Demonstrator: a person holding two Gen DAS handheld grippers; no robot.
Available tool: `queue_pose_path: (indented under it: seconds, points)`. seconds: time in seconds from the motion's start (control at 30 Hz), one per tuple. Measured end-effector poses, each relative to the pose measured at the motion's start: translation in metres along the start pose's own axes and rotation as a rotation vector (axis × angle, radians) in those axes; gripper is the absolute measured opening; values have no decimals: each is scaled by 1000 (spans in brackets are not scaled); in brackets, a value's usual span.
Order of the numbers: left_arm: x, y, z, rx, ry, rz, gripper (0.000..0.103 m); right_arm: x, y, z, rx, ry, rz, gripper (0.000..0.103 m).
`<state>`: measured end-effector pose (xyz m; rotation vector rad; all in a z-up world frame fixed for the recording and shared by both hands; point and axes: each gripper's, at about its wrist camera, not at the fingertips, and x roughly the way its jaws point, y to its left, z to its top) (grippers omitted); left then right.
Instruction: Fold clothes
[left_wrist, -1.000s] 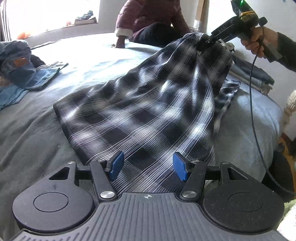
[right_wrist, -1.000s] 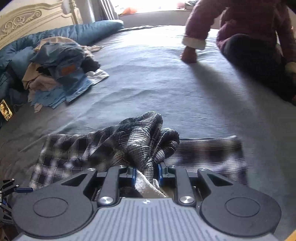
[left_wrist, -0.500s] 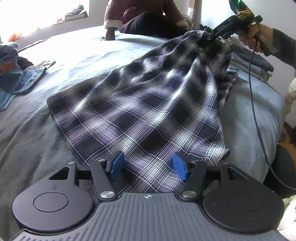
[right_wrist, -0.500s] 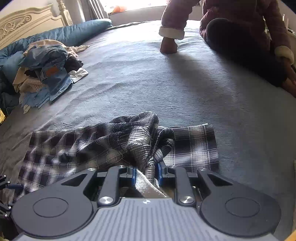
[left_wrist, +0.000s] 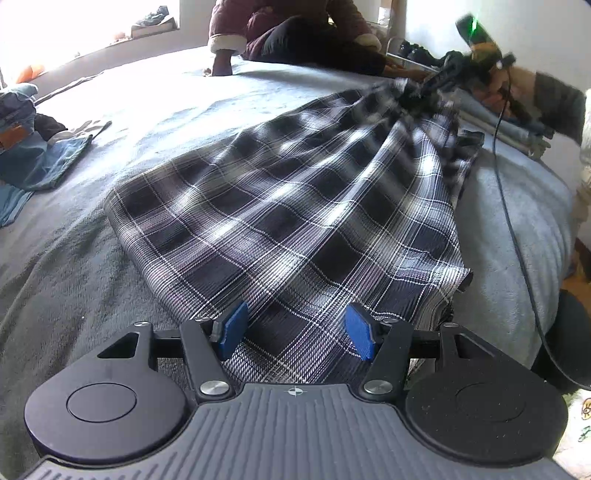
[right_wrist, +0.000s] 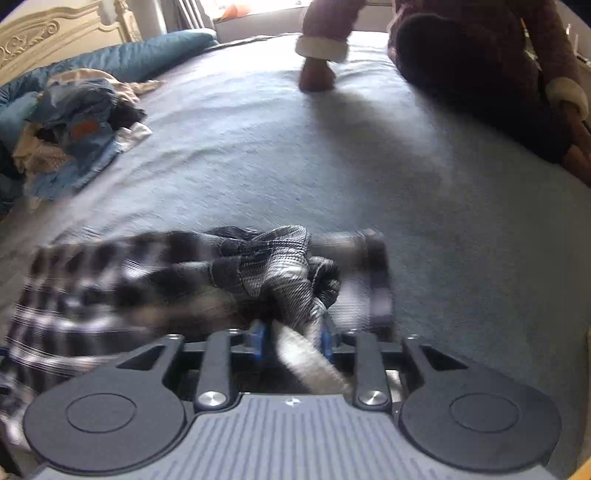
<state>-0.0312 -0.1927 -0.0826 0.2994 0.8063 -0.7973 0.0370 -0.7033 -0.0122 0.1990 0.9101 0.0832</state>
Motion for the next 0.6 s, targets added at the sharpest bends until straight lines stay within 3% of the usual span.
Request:
queue_pose_path:
  seconds: [0.17,0.27,0.53,0.6]
  points:
    - [-2,0,-3,1,3,1,59,-7,-28,-13,94,-68,-12,67]
    - [-7,4,-6,-11,-2,7,59,-10,-43,-22,145,-107,-20,67]
    - [-31,15,-19,-91,-46,18,59,-20,24,-61,-12,-133,-109,41]
    - [-35,16,-24,-108,-57,16,59,-22,40,-71,-52,-139,-131,39]
